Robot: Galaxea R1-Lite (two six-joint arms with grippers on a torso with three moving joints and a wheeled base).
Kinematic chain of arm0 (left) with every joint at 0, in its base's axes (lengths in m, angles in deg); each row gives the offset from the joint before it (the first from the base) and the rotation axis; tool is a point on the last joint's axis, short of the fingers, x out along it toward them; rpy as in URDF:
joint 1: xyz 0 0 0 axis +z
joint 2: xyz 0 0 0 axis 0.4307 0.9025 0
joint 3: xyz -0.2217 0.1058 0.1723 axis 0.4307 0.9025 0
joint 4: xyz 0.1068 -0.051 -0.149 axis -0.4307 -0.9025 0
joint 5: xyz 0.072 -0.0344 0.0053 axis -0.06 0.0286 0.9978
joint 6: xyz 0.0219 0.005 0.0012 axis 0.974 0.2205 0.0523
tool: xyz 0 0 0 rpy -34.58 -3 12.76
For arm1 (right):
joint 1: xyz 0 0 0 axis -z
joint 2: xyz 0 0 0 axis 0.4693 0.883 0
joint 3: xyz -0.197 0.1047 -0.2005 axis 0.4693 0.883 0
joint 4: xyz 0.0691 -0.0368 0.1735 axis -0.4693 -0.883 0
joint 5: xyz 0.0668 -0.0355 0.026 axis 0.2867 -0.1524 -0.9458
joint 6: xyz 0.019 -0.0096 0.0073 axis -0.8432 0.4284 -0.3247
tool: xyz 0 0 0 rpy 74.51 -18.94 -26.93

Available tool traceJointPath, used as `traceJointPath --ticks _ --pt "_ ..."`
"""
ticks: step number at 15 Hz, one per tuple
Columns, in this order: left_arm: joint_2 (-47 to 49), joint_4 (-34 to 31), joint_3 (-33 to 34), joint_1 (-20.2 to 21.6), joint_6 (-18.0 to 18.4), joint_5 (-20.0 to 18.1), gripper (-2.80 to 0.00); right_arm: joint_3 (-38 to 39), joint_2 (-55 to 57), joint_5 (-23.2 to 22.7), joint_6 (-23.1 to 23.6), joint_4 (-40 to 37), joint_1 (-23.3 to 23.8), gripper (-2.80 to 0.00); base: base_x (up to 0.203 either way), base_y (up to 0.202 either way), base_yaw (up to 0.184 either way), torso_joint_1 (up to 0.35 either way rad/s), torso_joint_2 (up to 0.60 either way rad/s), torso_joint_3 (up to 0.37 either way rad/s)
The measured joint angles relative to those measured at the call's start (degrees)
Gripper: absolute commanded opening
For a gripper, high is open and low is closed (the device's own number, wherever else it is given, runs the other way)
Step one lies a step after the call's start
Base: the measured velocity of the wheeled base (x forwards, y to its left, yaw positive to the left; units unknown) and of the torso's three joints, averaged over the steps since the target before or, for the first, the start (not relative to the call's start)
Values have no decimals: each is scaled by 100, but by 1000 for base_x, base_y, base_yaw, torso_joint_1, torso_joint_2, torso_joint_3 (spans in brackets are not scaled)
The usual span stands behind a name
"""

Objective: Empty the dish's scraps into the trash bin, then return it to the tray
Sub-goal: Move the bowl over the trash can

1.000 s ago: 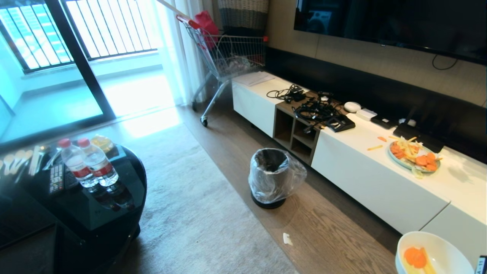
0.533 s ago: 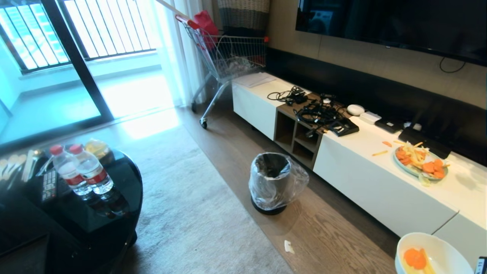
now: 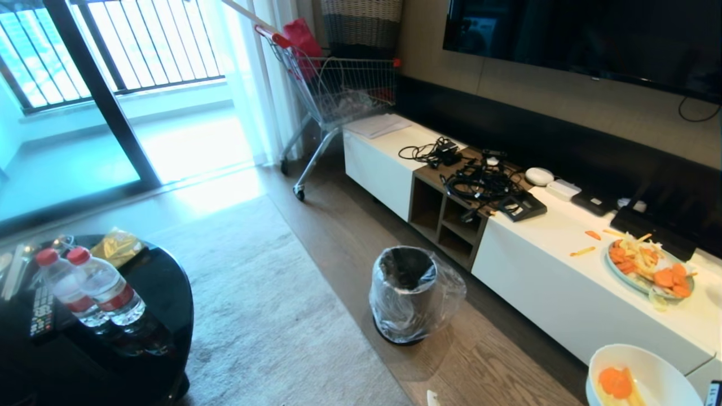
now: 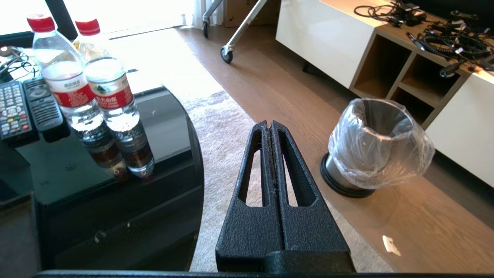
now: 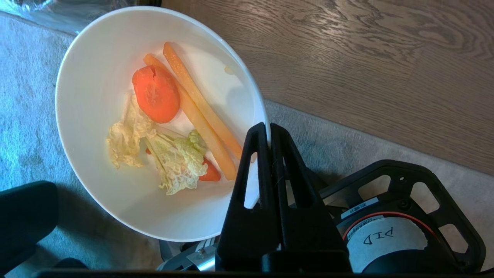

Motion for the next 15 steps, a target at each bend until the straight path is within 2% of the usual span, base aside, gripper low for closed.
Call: traceJointPath --ticks 2,15 --pt "0 0 0 0 0 0 -280 0 0 -2 5 4 0 -280 123 0 -1 12 2 2" --pt "0 1 0 0 1 0 -280 -16 11 9 11 33 -11 -280 0 0 0 0 0 0"
